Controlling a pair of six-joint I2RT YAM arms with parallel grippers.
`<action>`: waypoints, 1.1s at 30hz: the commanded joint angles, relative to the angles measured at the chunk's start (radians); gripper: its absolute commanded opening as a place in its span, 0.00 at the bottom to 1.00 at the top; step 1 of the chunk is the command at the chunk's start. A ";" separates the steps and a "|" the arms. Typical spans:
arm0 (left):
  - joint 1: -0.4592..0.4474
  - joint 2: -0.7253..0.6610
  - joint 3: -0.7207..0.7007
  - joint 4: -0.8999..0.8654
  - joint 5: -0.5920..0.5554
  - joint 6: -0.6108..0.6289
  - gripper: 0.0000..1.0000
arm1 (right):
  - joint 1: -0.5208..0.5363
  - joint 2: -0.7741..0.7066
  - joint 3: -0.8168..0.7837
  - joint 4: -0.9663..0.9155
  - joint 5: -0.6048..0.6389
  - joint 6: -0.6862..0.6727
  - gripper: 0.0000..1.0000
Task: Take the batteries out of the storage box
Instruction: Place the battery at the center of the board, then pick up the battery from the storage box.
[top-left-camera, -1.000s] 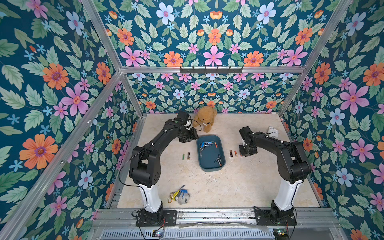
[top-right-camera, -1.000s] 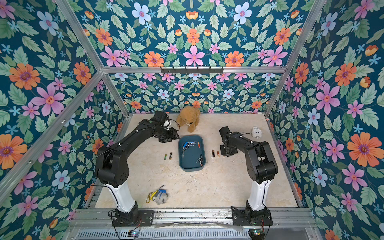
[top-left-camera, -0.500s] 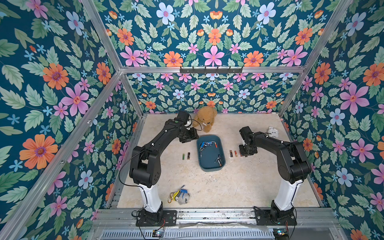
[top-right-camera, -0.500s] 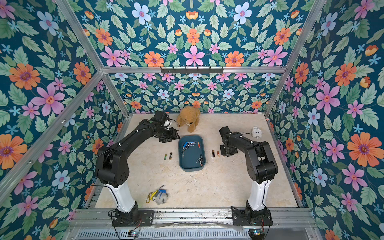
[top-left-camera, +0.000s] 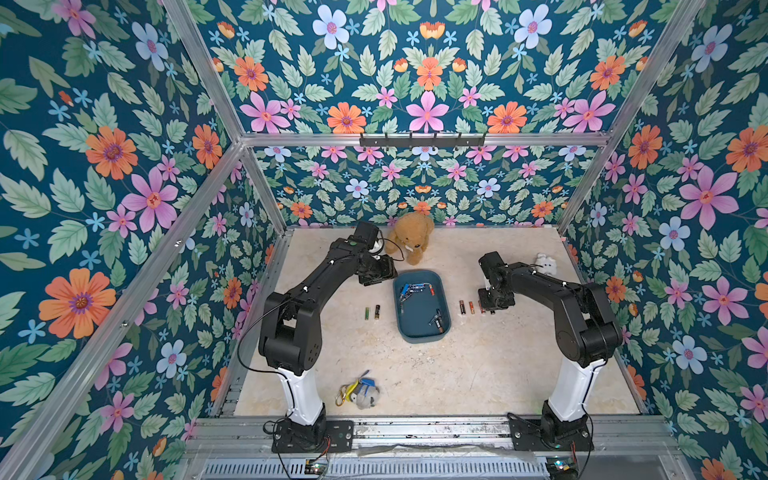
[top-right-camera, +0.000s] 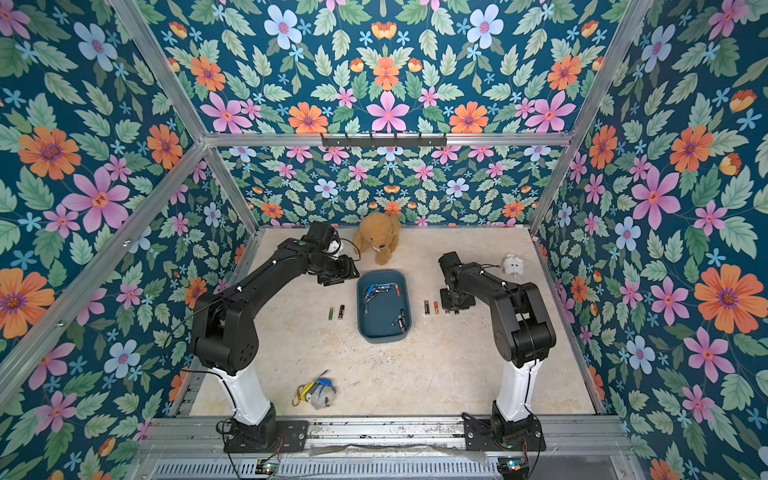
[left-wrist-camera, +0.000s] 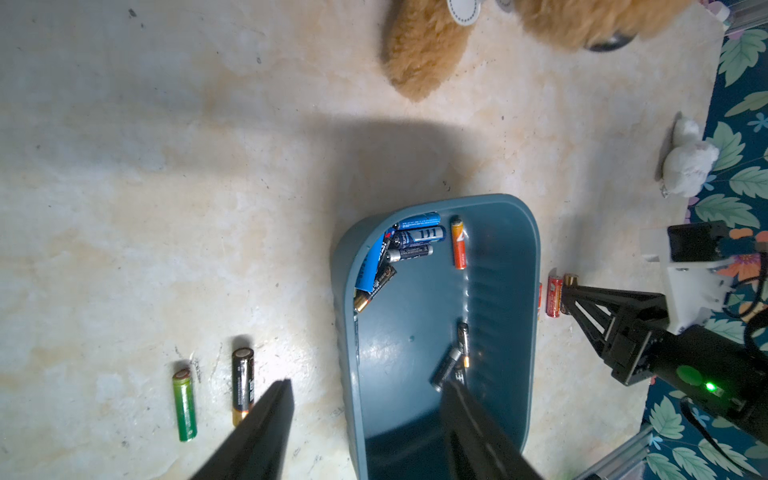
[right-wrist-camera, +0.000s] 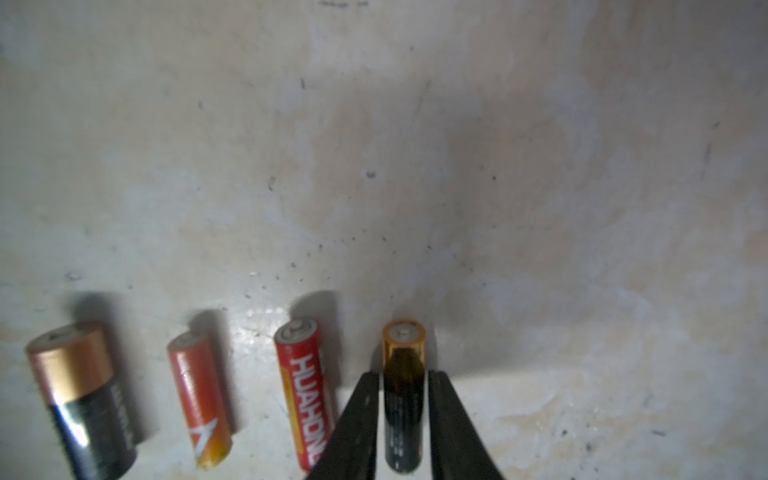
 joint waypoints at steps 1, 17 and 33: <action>-0.001 0.000 0.006 -0.006 0.004 -0.002 0.63 | 0.001 -0.011 0.013 -0.017 0.002 -0.005 0.27; -0.031 -0.014 0.061 -0.030 -0.020 -0.007 0.63 | 0.002 -0.106 0.055 -0.082 0.010 0.047 0.28; -0.237 0.107 0.191 -0.127 -0.264 0.010 0.57 | 0.072 -0.193 0.035 -0.096 -0.012 0.150 0.29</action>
